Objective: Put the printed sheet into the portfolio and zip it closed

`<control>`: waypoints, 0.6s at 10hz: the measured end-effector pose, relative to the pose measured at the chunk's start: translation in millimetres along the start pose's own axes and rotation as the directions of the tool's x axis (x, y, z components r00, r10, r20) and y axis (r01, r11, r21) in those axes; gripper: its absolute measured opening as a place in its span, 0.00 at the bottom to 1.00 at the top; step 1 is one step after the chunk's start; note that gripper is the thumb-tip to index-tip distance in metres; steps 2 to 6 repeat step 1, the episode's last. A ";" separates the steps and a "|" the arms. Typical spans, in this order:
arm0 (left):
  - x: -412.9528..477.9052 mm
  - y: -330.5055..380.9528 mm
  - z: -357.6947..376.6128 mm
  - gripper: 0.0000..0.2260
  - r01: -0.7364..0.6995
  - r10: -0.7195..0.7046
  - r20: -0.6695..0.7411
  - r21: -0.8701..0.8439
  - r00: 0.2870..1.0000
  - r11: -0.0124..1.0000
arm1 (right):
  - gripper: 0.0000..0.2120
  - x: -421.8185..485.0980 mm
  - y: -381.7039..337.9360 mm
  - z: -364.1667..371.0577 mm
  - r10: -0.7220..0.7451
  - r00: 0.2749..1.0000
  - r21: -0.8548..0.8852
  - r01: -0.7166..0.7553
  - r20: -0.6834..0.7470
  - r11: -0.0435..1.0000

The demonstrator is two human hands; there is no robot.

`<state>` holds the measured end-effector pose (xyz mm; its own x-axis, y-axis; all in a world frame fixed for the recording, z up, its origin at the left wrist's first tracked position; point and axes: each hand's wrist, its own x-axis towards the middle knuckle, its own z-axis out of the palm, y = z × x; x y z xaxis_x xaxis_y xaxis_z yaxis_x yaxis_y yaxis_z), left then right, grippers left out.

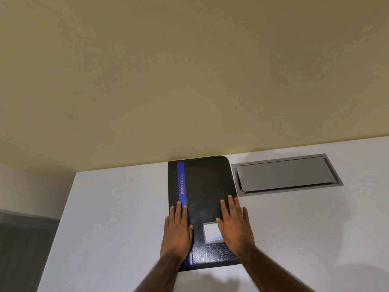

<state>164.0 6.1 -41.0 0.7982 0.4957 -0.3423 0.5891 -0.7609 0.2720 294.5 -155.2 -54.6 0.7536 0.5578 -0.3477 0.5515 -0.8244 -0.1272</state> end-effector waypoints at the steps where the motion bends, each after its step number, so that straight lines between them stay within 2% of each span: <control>1: -2.3 4.9 -3.3 0.33 -0.003 0.003 0.021 -0.028 1.000 1.000 | 0.35 -1.1 1.3 -1.2 -0.048 0.997 -0.020 0.047 -0.054 0.999; 6: -2.3 4.9 -3.3 0.33 -0.003 0.003 0.021 -0.028 1.000 1.000 | 0.35 -1.1 1.3 -1.2 -0.048 0.997 -0.020 0.047 -0.054 0.999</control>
